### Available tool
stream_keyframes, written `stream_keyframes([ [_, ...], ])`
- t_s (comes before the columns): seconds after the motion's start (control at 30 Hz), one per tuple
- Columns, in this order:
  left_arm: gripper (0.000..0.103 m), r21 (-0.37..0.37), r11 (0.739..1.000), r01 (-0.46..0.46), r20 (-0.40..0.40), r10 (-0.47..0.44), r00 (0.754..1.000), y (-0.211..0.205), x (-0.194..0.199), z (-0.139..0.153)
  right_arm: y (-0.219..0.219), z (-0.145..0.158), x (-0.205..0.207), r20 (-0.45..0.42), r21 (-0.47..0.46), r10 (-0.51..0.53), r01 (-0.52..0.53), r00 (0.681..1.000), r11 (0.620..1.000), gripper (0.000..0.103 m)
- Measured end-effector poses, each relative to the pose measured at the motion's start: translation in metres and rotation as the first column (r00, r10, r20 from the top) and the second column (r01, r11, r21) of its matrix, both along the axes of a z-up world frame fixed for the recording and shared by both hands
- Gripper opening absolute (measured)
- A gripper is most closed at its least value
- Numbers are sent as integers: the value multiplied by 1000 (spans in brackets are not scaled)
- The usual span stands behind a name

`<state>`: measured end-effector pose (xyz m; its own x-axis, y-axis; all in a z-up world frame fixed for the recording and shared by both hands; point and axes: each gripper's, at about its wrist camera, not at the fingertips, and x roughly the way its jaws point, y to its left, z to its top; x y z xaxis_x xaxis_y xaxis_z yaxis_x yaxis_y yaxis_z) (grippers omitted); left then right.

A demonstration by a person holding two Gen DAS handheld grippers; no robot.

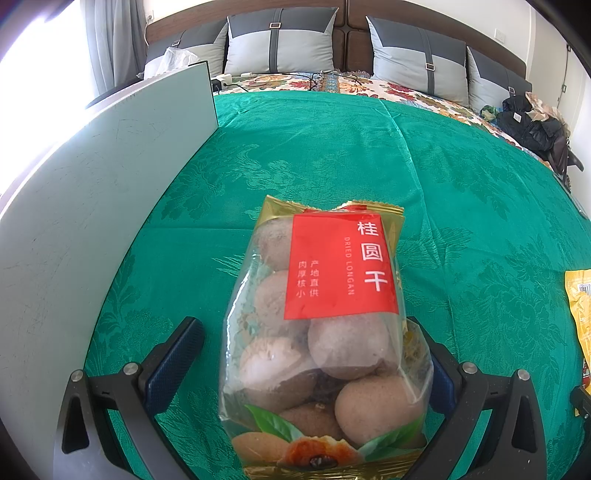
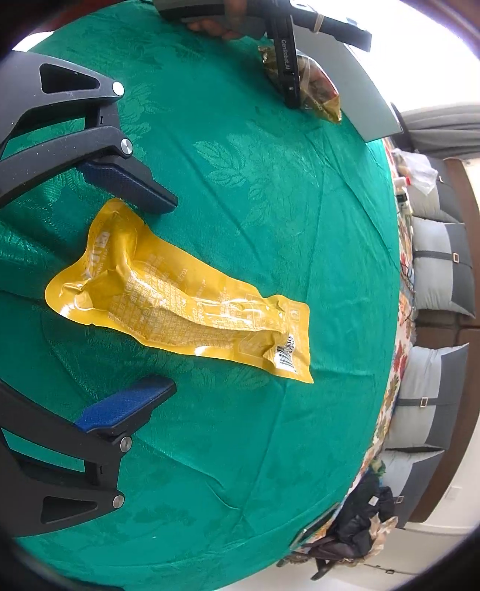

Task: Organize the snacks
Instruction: 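Hold the longan bag in the left tool and sausage pack in the right tool, then carry both packs over the white box and open both tools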

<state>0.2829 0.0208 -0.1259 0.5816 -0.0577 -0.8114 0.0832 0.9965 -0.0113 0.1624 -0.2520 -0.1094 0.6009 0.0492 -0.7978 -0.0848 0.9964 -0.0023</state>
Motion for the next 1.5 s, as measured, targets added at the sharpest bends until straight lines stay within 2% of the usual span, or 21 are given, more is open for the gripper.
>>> stream_keyframes([
  [0.87, 103, -1, 1000, 0, 0, 0, 1000, 0, -1, 1, -3, 0, 2, -7, 6, 3, -3, 1000, 1000, 92],
  [1.03, 103, 0, 1000, 1, 0, -1, 1000, 0, 0, 0, -5, 6, 9, -149, 5, -14, 15, 989, 1000, 92],
  [1.13, 103, 2, 1000, 5, -3, -5, 1000, -2, 2, -1, -16, 17, 17, -201, 73, -57, 73, 978, 995, 92],
  [1.23, 103, 7, 997, 71, -49, -71, 996, -3, 2, 2, -29, 30, 30, -221, 131, -116, 147, 968, 980, 92],
  [1.33, 103, 16, 989, 149, -157, -145, 977, -3, 10, 6, -33, 29, 54, -294, 147, -146, 195, 945, 970, 92],
  [1.43, 102, 21, 984, 177, -259, -166, 952, -6, 20, 7, -15, 12, 79, -381, 56, -115, 147, 917, 988, 92],
  [1.47, 100, 14, 984, 178, -274, -167, 947, -7, 21, 8, -10, 8, 82, -384, 25, -119, 139, 916, 990, 93],
  [1.5, 96, 1, 983, 182, -269, -175, 947, -7, 21, 11, -5, 8, 83, -362, -8, -127, 133, 923, 991, 90],
])
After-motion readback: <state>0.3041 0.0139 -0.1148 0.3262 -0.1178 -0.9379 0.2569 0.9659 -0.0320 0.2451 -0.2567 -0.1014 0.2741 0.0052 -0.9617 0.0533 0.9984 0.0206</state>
